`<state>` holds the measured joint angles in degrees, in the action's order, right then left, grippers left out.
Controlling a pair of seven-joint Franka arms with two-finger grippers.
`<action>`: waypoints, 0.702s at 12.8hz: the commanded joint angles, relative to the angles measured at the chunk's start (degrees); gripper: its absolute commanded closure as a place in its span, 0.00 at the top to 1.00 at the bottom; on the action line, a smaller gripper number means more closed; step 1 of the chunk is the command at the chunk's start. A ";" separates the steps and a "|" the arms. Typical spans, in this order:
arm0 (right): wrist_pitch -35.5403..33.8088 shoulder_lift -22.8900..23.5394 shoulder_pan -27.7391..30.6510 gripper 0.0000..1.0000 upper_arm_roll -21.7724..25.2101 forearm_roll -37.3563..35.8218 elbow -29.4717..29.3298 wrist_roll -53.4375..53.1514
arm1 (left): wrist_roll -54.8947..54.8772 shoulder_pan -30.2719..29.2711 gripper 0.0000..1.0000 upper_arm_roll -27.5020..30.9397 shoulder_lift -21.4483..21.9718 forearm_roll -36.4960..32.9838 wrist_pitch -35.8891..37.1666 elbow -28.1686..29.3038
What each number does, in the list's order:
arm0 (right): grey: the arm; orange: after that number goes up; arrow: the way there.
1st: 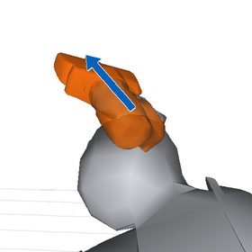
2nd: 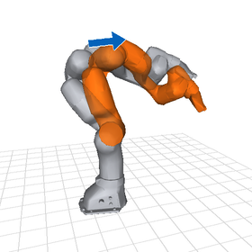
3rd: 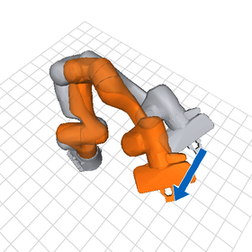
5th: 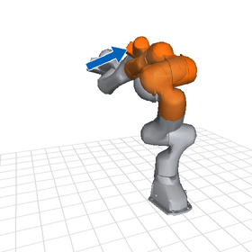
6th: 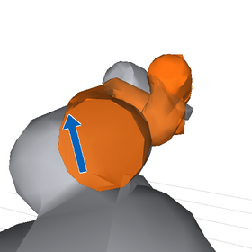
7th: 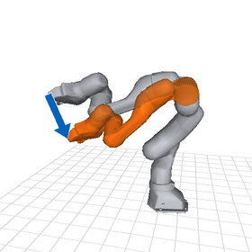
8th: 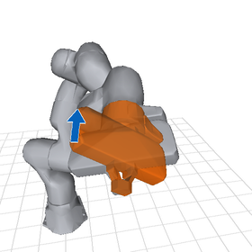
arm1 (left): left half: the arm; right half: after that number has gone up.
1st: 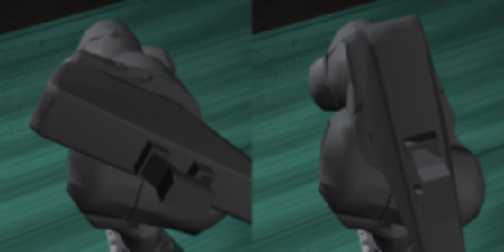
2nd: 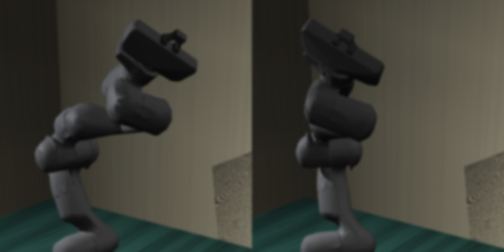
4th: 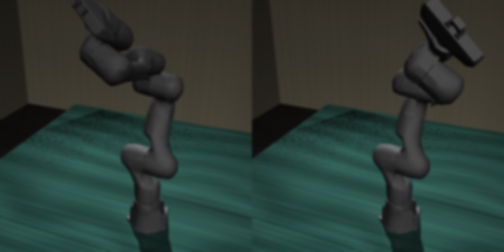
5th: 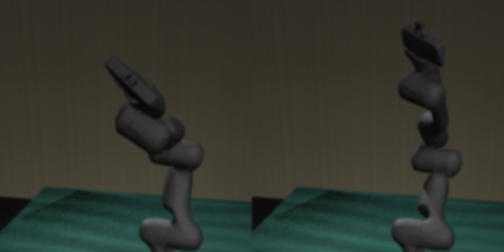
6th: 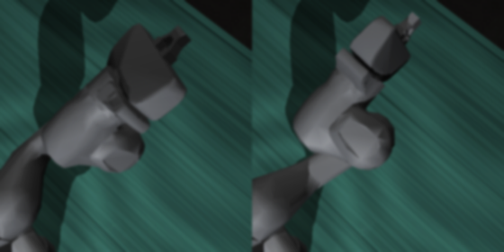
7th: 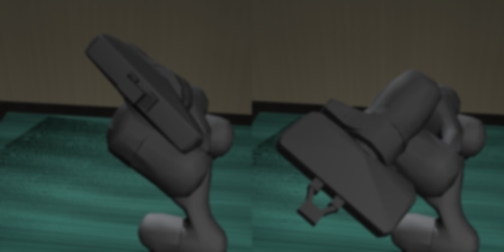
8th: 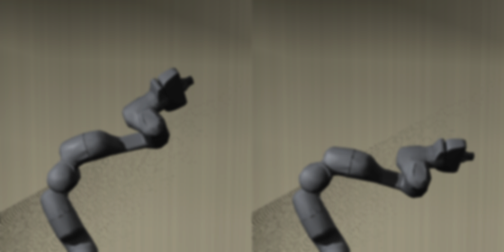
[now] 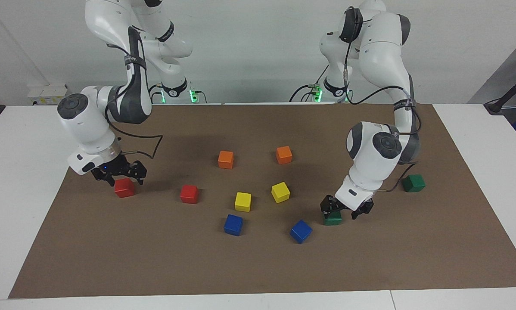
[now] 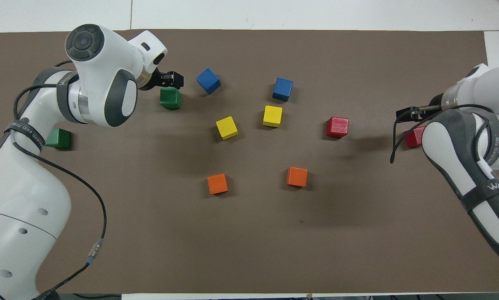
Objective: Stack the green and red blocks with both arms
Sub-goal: 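Grasp the other green with the left gripper while the right gripper grasps red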
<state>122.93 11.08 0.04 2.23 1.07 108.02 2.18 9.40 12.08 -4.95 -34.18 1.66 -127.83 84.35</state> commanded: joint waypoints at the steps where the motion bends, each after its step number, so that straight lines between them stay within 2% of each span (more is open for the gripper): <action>1: -1.56 1.31 -4.76 1.00 -0.12 0.43 -3.69 -11.26 | 1.06 1.01 1.00 0.99 -0.54 -1.04 -5.56 3.61; 3: -0.94 2.01 -9.24 1.00 -0.12 -0.01 -3.52 -22.60 | 1.93 1.10 1.00 0.99 -0.54 -1.04 -8.91 6.69; 5: 3.09 3.41 -11.28 1.00 -0.12 0.07 -2.82 -26.51 | 2.46 1.19 1.00 0.99 -0.45 -1.13 -9.71 8.02; 6: 4.50 4.38 -12.16 0.99 -0.12 0.08 -2.90 -28.00 | 2.46 1.27 0.75 1.08 -0.45 -1.13 -9.63 8.11; 7: 5.38 4.82 -13.47 0.99 -0.12 0.16 -2.82 -29.67 | 2.55 1.28 0.56 1.08 -0.45 -1.13 -9.54 8.11; 8: 5.48 5.44 -13.75 0.99 -0.12 0.08 -2.82 -30.12 | 2.64 1.45 0.09 1.08 -0.36 -1.13 -9.10 8.11; 9: 6.17 5.96 -13.75 0.99 -0.12 0.08 -2.73 -30.04 | 2.64 1.54 0.00 1.08 -0.36 -1.13 -9.01 8.20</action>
<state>127.75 16.11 -13.54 1.98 1.02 105.51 -26.73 10.64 12.38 -4.76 -35.04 1.29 -136.28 91.26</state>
